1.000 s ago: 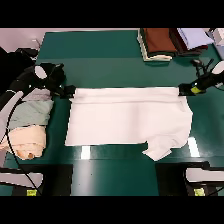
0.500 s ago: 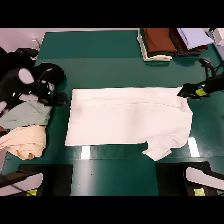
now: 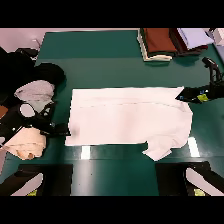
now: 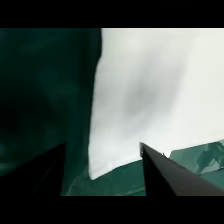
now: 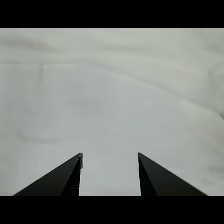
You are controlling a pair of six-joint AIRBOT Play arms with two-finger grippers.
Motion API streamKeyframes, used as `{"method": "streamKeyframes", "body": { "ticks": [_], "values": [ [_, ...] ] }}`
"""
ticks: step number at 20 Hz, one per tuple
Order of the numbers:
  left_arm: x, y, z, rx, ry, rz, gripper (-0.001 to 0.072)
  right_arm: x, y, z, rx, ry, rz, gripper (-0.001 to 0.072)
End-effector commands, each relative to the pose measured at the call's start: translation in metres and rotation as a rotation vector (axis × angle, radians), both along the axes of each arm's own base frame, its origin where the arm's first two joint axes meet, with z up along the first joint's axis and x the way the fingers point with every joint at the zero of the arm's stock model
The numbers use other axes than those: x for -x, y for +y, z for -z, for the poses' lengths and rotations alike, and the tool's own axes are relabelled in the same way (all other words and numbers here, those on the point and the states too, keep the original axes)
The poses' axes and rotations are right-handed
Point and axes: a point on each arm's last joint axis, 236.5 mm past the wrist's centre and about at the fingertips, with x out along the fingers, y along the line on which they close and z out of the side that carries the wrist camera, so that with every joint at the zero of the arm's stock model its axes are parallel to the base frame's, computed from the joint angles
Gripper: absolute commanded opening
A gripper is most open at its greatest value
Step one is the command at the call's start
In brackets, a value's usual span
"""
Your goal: Fold the shirts.
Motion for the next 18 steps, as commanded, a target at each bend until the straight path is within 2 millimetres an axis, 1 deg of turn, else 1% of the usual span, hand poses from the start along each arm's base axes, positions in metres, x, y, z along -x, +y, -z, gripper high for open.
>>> {"method": "streamKeyframes", "body": {
  "ticks": [1, 5, 6, 7, 8, 9, 10, 11, 13, 14, 15, 16, 18],
  "values": [
    [0.015, -0.019, 0.006, 0.088, 0.037, -0.020, 0.0539, 0.003, 0.010, -0.002, -0.002, -0.003, -0.028, 0.0409],
    [0.027, -0.026, 0.009, 0.123, 0.071, -0.017, 0.0535, 0.004, 0.010, -0.002, -0.006, 0.003, -0.020, 0.0409],
    [0.025, -0.029, 0.008, 0.135, 0.063, -0.016, 0.0337, 0.005, 0.010, -0.002, -0.006, 0.008, -0.021, 0.0409],
    [0.021, -0.030, 0.007, 0.144, 0.041, -0.011, 0.0158, 0.009, 0.009, 0.000, 0.001, 0.023, -0.025, 0.0409],
    [0.014, -0.030, 0.005, 0.143, 0.021, -0.017, 0.0037, 0.014, 0.007, 0.002, 0.003, 0.047, -0.030, 0.0408],
    [0.005, -0.030, -0.001, 0.142, -0.008, -0.018, 0.0025, 0.023, 0.000, 0.007, 0.019, 0.087, -0.029, 0.0408],
    [-0.005, -0.030, -0.008, 0.143, -0.039, -0.015, 0.0024, 0.038, -0.010, 0.015, 0.039, 0.152, -0.016, 0.0408],
    [-0.015, -0.031, -0.018, 0.145, -0.072, -0.005, 0.0024, 0.055, -0.021, 0.025, 0.058, 0.218, 0.007, 0.0408],
    [-0.029, -0.032, -0.033, 0.148, -0.127, 0.025, 0.0024, 0.097, -0.048, 0.051, 0.093, 0.343, 0.089, 0.0409],
    [-0.034, -0.032, -0.038, 0.149, -0.144, 0.026, 0.0025, 0.116, -0.057, 0.064, 0.093, 0.391, 0.136, 0.0424],
    [-0.038, -0.032, -0.041, 0.149, -0.158, 0.024, 0.0025, 0.136, -0.063, 0.079, 0.066, 0.447, 0.189, 0.0542],
    [-0.039, -0.032, -0.041, 0.149, -0.162, 0.021, 0.0025, 0.154, -0.066, 0.092, 0.028, 0.502, 0.246, 0.0565],
    [-0.040, -0.032, -0.041, 0.149, -0.166, 0.025, 0.0025, 0.181, -0.069, 0.113, -0.039, 0.581, 0.340, 0.0563]
  ]
}}
